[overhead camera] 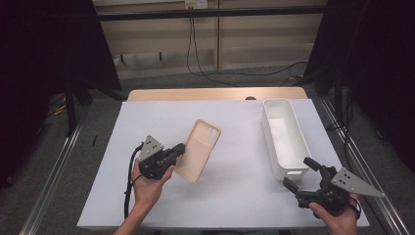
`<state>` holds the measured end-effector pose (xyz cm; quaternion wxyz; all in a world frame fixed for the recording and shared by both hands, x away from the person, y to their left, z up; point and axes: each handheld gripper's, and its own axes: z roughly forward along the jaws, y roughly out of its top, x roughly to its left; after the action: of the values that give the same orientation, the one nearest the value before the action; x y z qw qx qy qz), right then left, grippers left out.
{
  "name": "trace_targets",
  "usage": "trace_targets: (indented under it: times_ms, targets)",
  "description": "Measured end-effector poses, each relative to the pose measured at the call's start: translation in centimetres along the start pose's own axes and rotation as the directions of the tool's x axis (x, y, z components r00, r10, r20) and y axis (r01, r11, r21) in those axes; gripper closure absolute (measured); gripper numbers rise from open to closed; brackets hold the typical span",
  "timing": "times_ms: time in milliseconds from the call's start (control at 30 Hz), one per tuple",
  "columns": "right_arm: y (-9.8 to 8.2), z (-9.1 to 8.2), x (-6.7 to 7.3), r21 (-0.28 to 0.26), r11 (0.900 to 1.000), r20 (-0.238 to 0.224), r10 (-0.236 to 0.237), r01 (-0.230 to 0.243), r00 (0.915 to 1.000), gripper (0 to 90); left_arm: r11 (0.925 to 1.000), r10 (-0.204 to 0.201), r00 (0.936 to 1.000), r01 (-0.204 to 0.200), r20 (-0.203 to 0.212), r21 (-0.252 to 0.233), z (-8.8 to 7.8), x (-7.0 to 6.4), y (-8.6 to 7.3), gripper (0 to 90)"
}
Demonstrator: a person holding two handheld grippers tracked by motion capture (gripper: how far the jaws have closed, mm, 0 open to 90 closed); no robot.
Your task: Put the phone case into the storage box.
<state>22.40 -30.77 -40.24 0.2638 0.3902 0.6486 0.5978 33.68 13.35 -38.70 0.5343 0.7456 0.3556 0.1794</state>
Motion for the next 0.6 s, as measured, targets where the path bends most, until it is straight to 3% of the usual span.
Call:
trace_targets:
  times_ms: [133, 600]
  targets:
    - [0.7, 0.5, 0.5, -0.016, 1.0, -0.028, -0.018, 0.017, 0.9995, 4.2, 1.0, 0.002, 1.0, -0.002, 0.007, -0.003, 0.2, -0.3, 0.2, 87.6]
    - [1.9, 3.6, 1.3, -0.004, 1.0, -0.086, -0.007, 0.007, 0.9963, 3.1, 0.9999, -0.005, 0.9999, 0.006, 0.016, -0.016, 1.2, -1.0, 0.6, 87.6]
